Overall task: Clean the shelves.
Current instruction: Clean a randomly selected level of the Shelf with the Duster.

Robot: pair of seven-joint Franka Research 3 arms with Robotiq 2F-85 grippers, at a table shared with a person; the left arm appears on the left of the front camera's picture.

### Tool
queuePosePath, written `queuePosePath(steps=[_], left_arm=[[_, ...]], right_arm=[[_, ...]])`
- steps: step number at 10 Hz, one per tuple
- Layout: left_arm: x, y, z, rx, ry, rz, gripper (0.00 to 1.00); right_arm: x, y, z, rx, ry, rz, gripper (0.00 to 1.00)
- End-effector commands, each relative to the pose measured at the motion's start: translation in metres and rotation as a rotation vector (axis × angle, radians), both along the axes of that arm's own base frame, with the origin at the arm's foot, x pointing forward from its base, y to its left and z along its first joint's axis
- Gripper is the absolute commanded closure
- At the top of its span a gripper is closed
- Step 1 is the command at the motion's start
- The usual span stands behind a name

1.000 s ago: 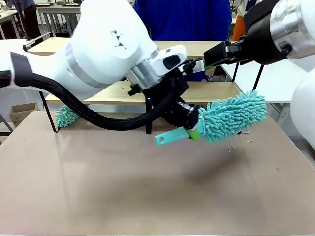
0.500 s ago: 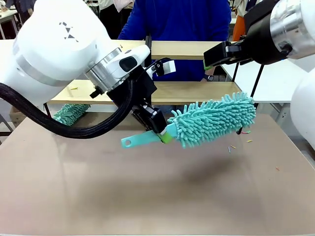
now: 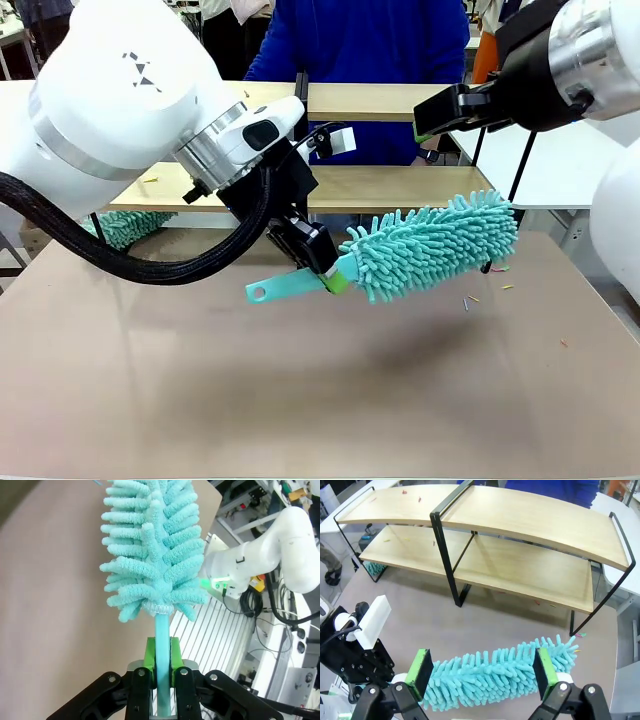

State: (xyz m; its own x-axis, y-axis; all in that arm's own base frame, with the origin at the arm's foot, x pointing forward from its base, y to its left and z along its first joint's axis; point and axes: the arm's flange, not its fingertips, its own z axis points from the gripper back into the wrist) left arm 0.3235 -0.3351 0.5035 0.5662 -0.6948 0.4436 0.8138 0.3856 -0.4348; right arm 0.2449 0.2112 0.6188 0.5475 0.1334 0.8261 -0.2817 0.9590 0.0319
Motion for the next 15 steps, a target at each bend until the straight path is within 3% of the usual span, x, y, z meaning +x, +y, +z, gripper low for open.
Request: queuePosePath(steps=[1, 7, 8, 9, 12, 15], left_arm=[[0.005, 0.019, 0.002, -0.014, -0.001, -0.040, 0.87], [0.005, 0.090, 0.004, -0.039, -0.062, -0.030, 0.87], [0.003, 0.096, 0.007, -0.088, -0.036, -0.026, 0.87], [0.014, 0.075, 0.004, -0.013, -0.038, 0.002, 0.87], [0.014, 0.075, 0.004, -0.013, -0.038, 0.002, 0.87], [0.019, 0.108, 0.013, -0.048, -0.071, -0.015, 0.87]], right_arm=[[0.001, 0.000, 0.000, 0.006, 0.001, 0.002, 0.00], [0.001, 0.000, 0.000, 0.006, 0.001, 0.002, 0.00], [0.001, 0.000, 0.000, 0.006, 0.001, 0.002, 0.00], [0.001, 0.000, 0.000, 0.006, 0.001, 0.002, 0.00], [0.001, 0.000, 0.000, 0.006, 0.001, 0.002, 0.00], [0.001, 0.000, 0.000, 0.006, 0.001, 0.002, 0.00]])
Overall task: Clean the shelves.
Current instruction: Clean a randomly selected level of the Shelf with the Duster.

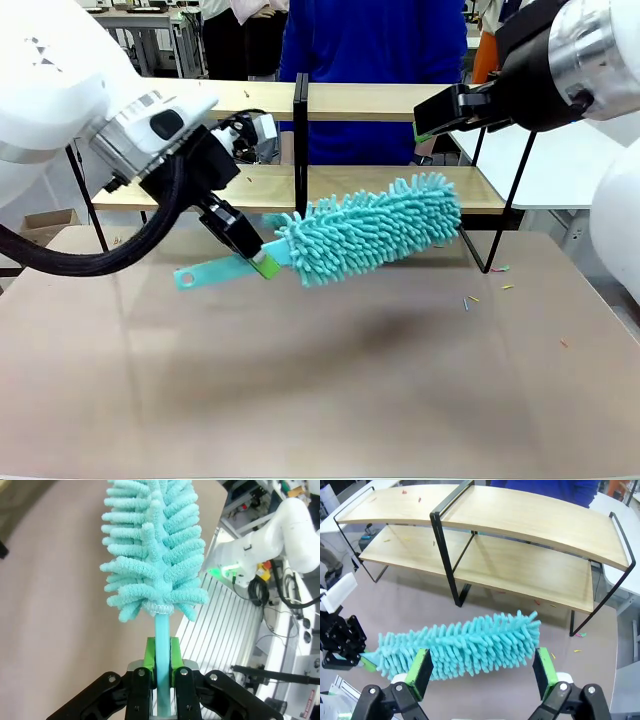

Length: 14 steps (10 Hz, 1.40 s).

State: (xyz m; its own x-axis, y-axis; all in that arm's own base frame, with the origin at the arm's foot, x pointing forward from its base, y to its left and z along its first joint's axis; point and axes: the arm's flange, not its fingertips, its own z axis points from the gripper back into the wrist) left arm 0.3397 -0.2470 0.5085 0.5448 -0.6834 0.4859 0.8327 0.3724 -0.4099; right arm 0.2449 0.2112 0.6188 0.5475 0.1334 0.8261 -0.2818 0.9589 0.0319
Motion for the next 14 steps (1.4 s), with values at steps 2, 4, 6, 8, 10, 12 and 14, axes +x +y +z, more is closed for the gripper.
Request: queuePosePath(steps=[2, 4, 6, 8, 10, 12, 14], left_arm=[[0.001, 0.095, 0.035, -0.140, -0.113, 0.179, 0.87], [-0.015, 0.176, 0.061, -0.223, -0.181, 0.459, 0.87], [-0.061, 0.253, 0.086, -0.439, -0.276, 0.475, 0.87], [-0.092, 0.329, 0.086, -0.732, -0.365, 0.613, 0.87], [-0.106, 0.396, 0.060, -0.858, -0.270, 0.829, 0.87], [-0.114, 0.430, 0.040, -0.916, -0.184, 1.002, 0.87], [-0.116, 0.447, 0.055, -0.878, -0.235, 0.945, 0.87]], right_arm=[[0.001, 0.000, 0.000, 0.006, 0.001, 0.002, 0.00], [0.001, 0.000, 0.000, 0.006, 0.001, 0.002, 0.00], [0.001, 0.000, 0.000, 0.006, 0.001, 0.002, 0.00], [0.001, 0.000, 0.000, 0.006, 0.001, 0.002, 0.00], [0.001, 0.000, 0.000, 0.006, 0.001, 0.002, 0.00], [0.001, 0.000, 0.000, 0.006, 0.001, 0.002, 0.00], [0.001, 0.000, 0.000, 0.006, 0.001, 0.002, 0.00]])
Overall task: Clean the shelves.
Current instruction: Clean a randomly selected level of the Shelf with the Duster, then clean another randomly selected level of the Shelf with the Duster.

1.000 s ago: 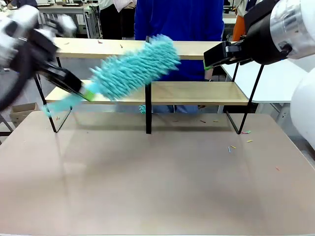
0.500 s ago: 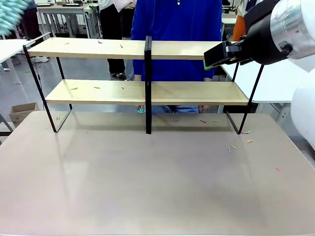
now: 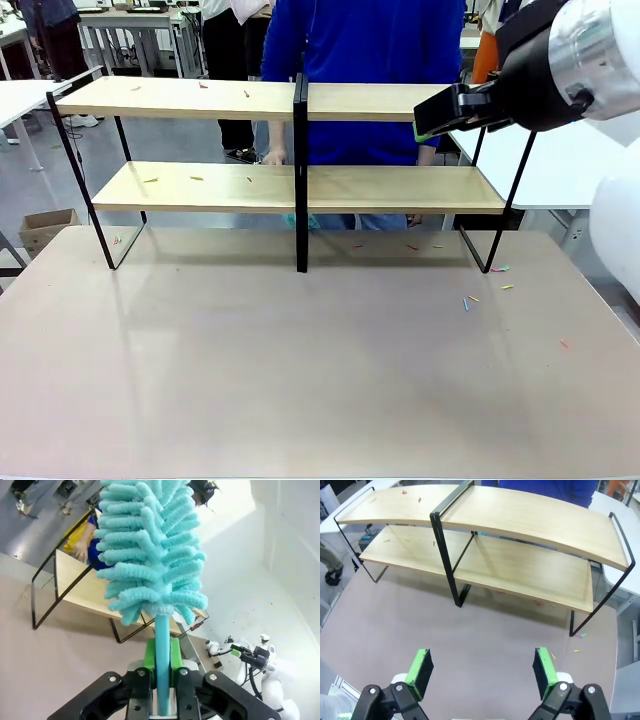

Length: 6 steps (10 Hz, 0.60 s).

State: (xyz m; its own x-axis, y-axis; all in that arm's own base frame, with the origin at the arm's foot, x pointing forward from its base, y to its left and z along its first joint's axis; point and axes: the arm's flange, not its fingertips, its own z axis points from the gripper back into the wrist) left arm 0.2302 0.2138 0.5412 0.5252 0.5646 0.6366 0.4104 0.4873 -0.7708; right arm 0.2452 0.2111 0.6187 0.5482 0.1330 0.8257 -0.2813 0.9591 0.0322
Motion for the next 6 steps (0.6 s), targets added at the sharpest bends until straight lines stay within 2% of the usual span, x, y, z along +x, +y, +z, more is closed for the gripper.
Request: queuePosePath(steps=[1, 6], left_arm=[[-0.0063, -0.0134, 0.0227, 0.074, -0.085, -0.020, 0.87], [-0.0063, -0.0134, 0.0227, 0.074, -0.085, -0.020, 0.87]], right_arm=[[0.0006, 0.0002, -0.0003, 0.006, 0.000, 0.002, 0.00], [0.0006, 0.0002, -0.0003, 0.006, 0.000, 0.002, 0.00]])
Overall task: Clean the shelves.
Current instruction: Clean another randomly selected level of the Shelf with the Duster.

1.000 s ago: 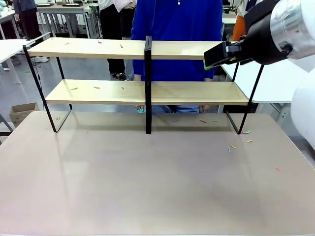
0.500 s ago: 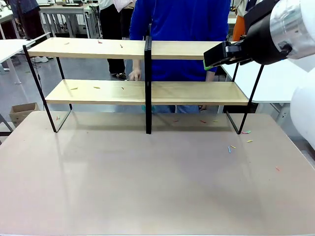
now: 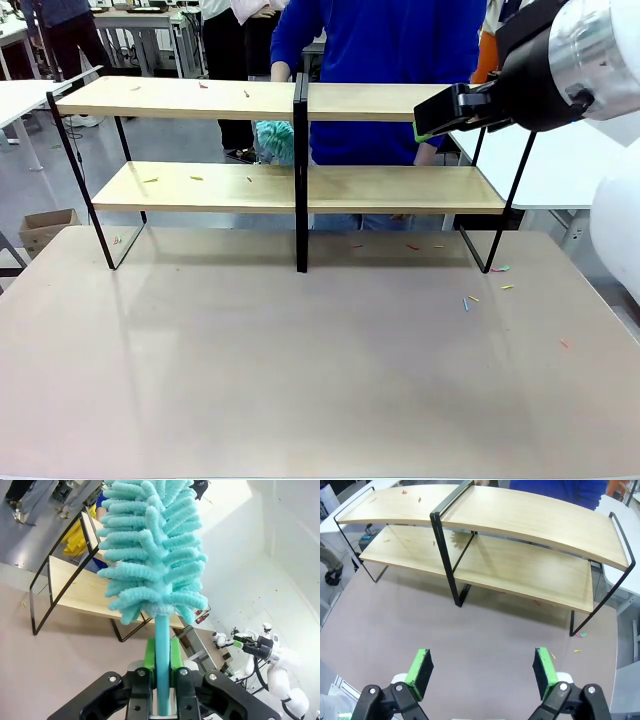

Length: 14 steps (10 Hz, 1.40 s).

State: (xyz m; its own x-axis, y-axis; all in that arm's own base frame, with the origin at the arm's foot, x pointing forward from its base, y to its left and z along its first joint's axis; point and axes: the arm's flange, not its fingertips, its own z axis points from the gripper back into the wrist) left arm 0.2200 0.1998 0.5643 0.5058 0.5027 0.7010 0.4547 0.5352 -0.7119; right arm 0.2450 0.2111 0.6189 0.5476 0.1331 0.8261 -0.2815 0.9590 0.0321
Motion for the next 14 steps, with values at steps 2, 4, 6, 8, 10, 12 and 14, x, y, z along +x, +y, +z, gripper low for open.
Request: queuePosePath(steps=[2, 4, 6, 8, 10, 12, 14], left_arm=[[0.004, 0.001, 0.000, -0.003, -0.040, -0.001, 0.87], [0.004, 0.001, 0.000, -0.003, -0.040, -0.001, 0.87], [0.002, 0.001, -0.004, -0.001, 0.006, 0.001, 0.87], [0.000, -0.029, 0.002, 0.030, -0.010, -0.190, 0.87], [0.018, -0.079, 0.005, 0.162, 0.026, -0.293, 0.87], [0.029, -0.100, 0.003, 0.192, 0.061, -0.368, 0.87], [0.029, -0.104, 0.003, 0.209, 0.054, -0.397, 0.87]], right_arm=[[0.001, 0.000, 0.000, 0.006, 0.001, 0.002, 0.00], [0.001, 0.000, 0.000, 0.006, 0.001, 0.002, 0.00], [0.001, 0.000, 0.000, 0.006, 0.001, 0.002, 0.00], [0.001, 0.000, 0.000, 0.006, 0.001, 0.002, 0.00], [0.001, 0.000, 0.000, 0.006, 0.001, 0.002, 0.00], [0.001, 0.000, 0.000, 0.006, 0.001, 0.002, 0.00], [0.001, 0.000, 0.000, 0.006, 0.001, 0.002, 0.00]])
